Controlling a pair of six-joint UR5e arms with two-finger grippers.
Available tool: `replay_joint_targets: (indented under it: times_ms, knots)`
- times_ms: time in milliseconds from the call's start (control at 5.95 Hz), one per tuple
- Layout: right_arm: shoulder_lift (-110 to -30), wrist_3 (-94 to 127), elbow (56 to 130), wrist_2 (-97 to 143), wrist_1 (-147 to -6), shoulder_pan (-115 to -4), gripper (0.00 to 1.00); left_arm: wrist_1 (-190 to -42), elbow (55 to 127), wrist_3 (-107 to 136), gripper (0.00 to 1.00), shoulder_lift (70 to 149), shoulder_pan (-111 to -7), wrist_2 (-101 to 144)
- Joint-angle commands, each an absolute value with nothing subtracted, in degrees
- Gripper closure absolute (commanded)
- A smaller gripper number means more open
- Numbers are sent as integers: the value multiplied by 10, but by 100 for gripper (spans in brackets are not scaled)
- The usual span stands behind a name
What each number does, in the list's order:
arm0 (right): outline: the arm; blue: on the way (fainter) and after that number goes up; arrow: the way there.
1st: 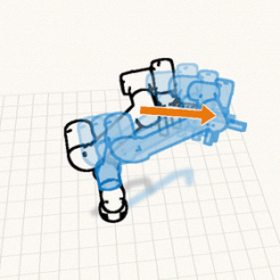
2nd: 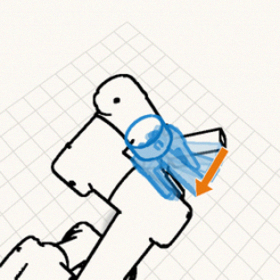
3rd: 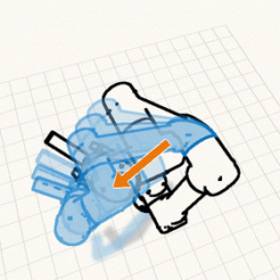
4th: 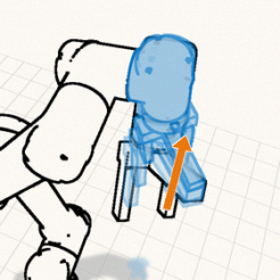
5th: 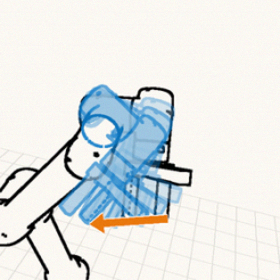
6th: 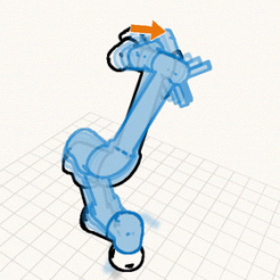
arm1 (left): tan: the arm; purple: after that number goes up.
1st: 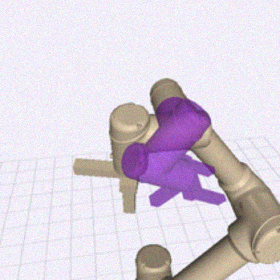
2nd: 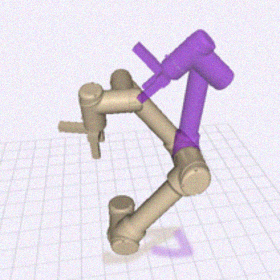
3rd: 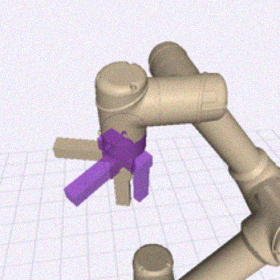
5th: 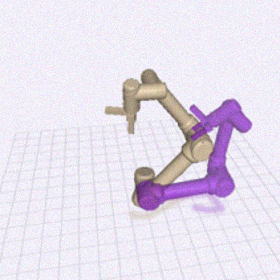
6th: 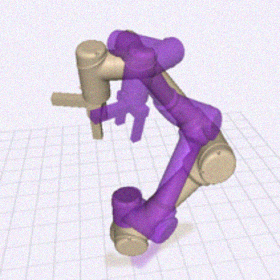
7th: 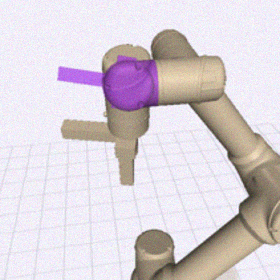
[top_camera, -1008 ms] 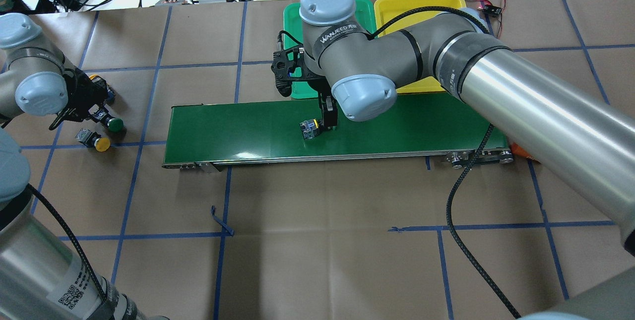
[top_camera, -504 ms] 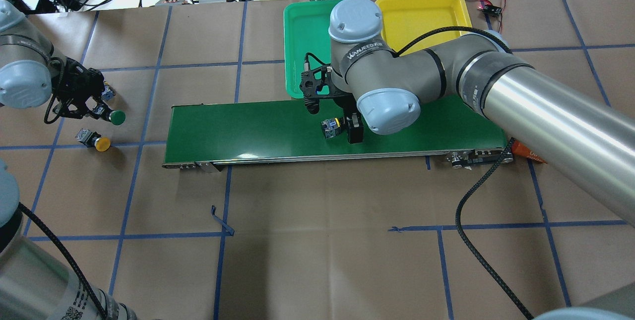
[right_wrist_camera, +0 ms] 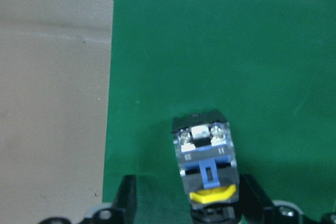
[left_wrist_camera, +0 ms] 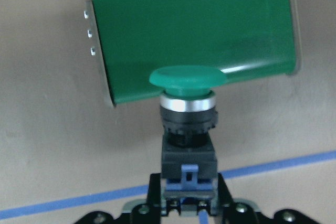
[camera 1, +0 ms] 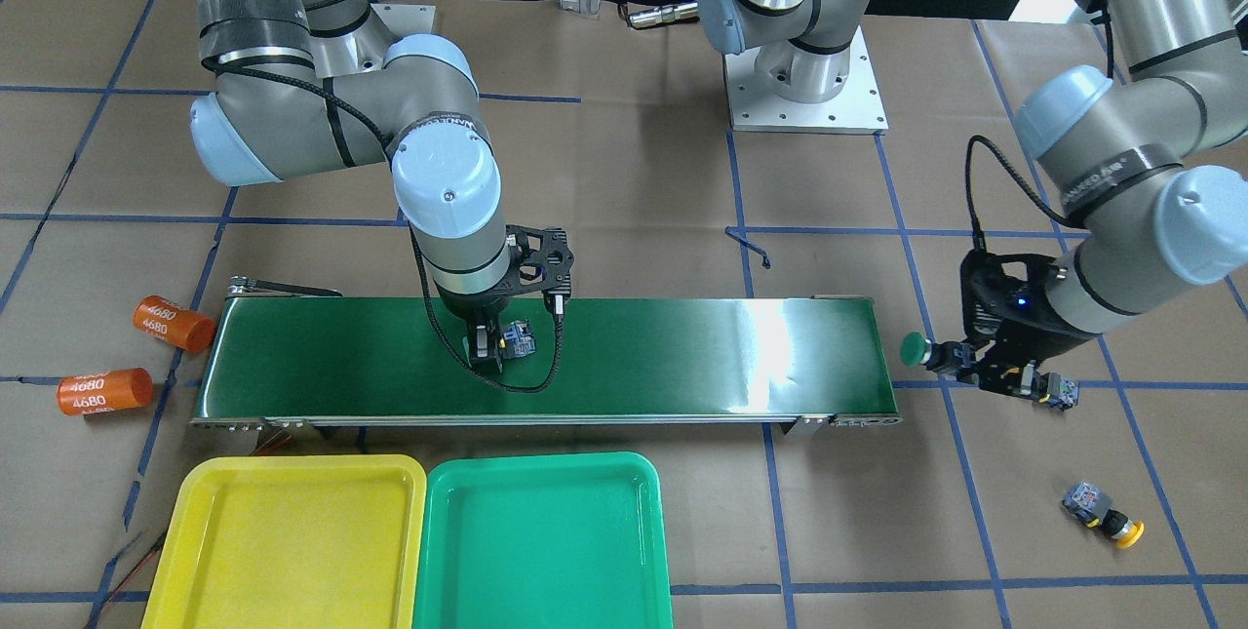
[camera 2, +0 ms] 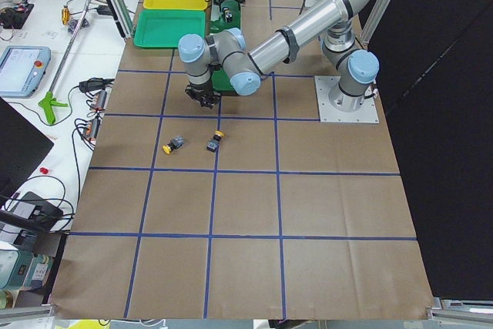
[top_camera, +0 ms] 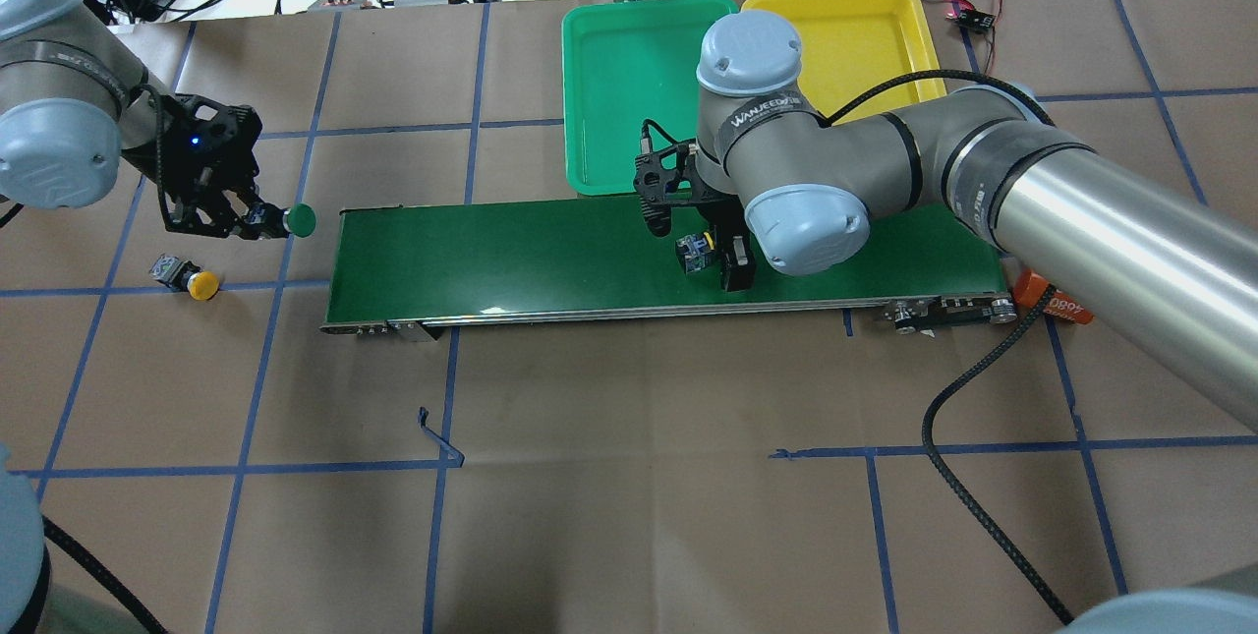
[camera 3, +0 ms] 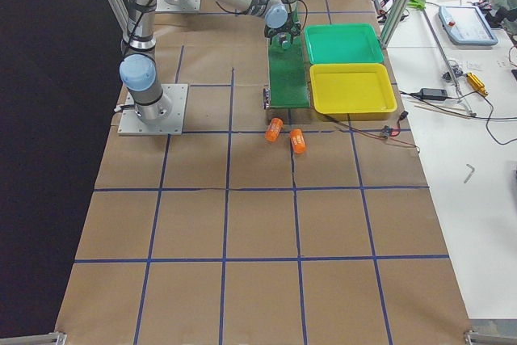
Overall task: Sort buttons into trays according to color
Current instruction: 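Place the green button on the belt with left while right lifts its button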
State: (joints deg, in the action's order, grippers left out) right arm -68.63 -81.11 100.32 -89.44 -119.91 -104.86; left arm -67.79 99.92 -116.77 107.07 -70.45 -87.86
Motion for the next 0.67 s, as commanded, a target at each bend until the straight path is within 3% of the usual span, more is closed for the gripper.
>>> replay_joint_targets:
  times_ms: [0, 168, 336, 504]
  knots:
    - [-694, -843, 1005, -904, -1195, -1034, 64, -671, 1034, -1014, 99, 1054, -785, -882]
    - [-698, -857, 1005, -926, -1192, -1014, 79, -648, 1035, -1002, 98, 1065, -813, -882]
    - [-706, -868, 1005, -931, -1192, -1011, 84, -636, 1041, -998, 94, 1070, -822, -883]
    - [-727, -867, 997, -948, -1200, -1011, 84, -628, 1051, -997, 30, 1065, -824, -884]
